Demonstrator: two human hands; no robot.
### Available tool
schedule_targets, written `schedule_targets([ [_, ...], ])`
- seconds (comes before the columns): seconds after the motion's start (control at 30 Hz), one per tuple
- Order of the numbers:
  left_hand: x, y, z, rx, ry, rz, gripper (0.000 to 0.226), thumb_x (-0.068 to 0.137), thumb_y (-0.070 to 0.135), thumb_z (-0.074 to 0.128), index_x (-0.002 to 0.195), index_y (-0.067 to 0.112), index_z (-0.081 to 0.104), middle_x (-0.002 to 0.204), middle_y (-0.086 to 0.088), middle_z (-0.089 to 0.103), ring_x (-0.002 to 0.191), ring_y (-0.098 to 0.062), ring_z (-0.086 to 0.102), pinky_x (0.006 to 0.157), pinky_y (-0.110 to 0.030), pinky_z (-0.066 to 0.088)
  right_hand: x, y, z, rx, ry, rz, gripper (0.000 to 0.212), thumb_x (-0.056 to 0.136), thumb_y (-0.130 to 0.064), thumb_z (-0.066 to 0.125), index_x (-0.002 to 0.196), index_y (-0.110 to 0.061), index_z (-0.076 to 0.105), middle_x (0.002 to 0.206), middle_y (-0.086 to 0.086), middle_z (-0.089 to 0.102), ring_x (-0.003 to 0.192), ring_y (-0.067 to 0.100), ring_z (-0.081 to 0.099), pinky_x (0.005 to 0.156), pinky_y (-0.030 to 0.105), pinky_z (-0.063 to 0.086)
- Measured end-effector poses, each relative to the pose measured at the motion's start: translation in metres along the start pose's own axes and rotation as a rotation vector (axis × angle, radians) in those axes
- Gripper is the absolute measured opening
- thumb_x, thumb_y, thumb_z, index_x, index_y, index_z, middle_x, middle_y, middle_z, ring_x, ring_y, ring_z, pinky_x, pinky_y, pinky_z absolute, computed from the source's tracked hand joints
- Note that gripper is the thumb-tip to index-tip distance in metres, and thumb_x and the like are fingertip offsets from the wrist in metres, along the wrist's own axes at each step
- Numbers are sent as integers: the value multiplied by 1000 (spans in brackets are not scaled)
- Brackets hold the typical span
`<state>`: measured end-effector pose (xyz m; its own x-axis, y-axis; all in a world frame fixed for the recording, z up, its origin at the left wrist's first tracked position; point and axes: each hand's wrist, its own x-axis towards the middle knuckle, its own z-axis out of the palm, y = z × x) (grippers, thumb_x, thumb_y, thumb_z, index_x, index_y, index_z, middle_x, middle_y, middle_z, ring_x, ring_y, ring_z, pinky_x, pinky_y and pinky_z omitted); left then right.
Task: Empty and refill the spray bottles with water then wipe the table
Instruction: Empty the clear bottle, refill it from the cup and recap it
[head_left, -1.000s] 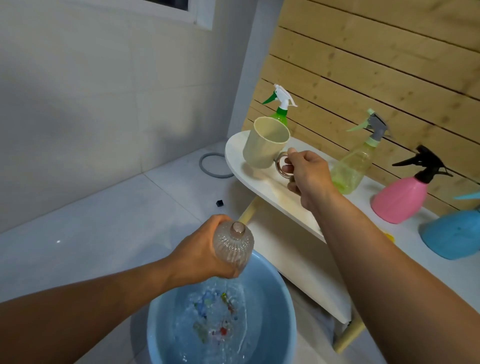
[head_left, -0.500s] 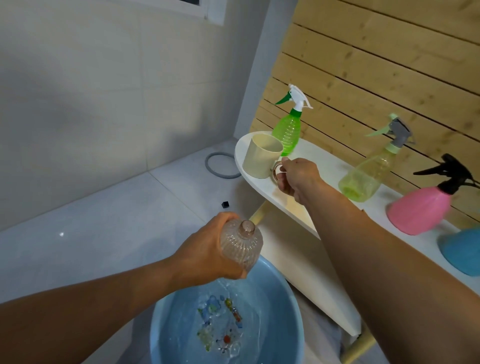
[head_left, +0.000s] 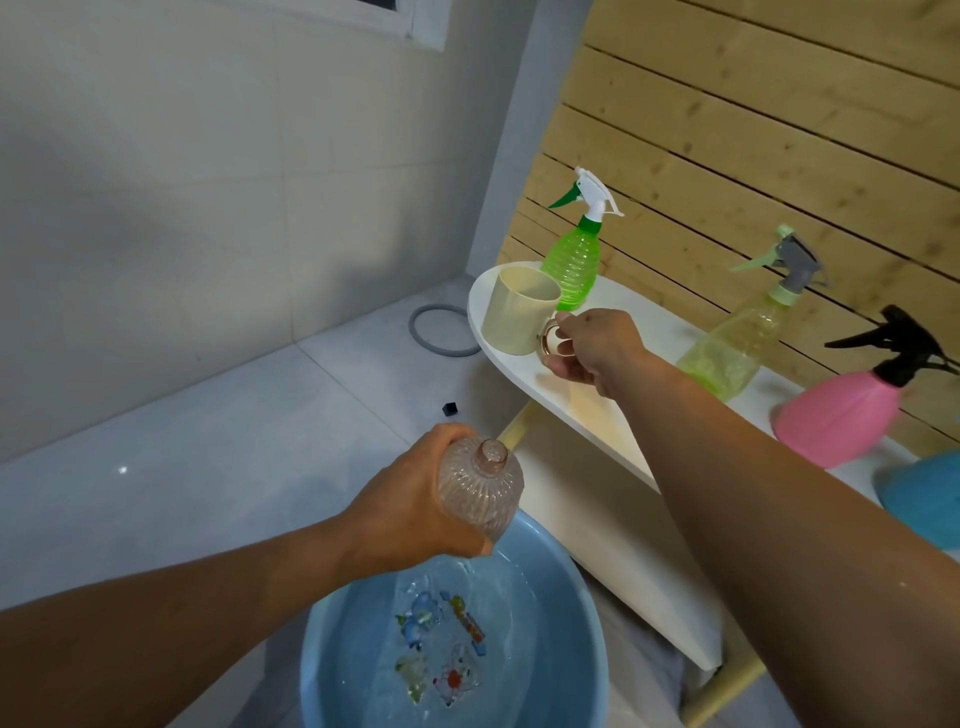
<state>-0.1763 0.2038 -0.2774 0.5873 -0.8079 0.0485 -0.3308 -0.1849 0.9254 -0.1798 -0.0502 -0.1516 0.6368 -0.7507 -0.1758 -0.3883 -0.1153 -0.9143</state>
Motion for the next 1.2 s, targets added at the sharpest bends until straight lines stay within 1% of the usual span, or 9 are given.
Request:
schedule_targets([
  [0.23,0,0,0,4,-10,2,105,50,46,103,134,55,41,125,23,61,115,-9,65,90,-37,63,2,-3,-1,-25,-21,-12,12,97,-16,61,85,-15,60,83,7,68,55,14,71,57,26,58],
  [0.37,1,1,0,-2,-5,4,105,50,46,103,133,55,42,125,21,61,115,-10,65,89,-37,63,2,-6,-2,-22,-19,-14,6,98,-14,61,99,-9,63,85,7,68,63,18,71,57,27,58],
  [0.57,3,0,1,-12,-2,-5,106,49,45,103,135,55,42,126,20,61,115,-10,65,90,-37,63,-10,-27,-6,-115,30,-31,18,99,-19,63,110,-5,64,72,7,69,69,33,76,79,48,63],
  [0.63,4,1,1,-12,-2,2,105,49,45,103,134,55,42,126,22,61,115,-8,65,90,-36,63,-16,-39,-18,-194,44,-108,16,100,-21,61,105,-6,63,85,10,70,70,25,75,67,36,64],
  [0.7,5,2,1,-12,0,6,104,50,44,103,133,55,42,125,23,60,115,-7,64,90,-35,63,-19,-47,-37,-241,95,-148,13,101,-19,61,103,-6,64,88,10,68,53,17,71,41,20,49],
  [0.77,6,4,2,-14,-1,7,104,50,42,103,134,53,43,126,22,60,116,-8,64,91,-35,62,-22,-45,-65,-372,142,-147,15,100,-13,62,102,1,67,85,13,69,45,15,67,34,17,40],
  [0.87,7,8,4,-17,20,0,103,49,40,101,133,51,44,126,21,61,114,-7,64,94,-39,61,-23,-21,-107,-732,140,-24,25,99,-16,62,102,8,70,81,14,72,70,27,74,64,36,60],
  [1.0,9,10,8,-35,31,-3,101,49,38,100,131,53,44,127,19,61,116,-9,64,96,-44,59,-30,22,-135,-1068,188,125,42,96,-42,63,103,0,61,81,7,58,87,31,64,74,34,49],
  [1.2,11,13,12,-47,27,8,102,49,38,101,131,57,44,128,23,58,120,-10,61,95,-42,61,-45,59,-157,-1032,224,280,30,88,-41,61,80,-14,72,63,2,70,50,20,66,52,28,53],
])
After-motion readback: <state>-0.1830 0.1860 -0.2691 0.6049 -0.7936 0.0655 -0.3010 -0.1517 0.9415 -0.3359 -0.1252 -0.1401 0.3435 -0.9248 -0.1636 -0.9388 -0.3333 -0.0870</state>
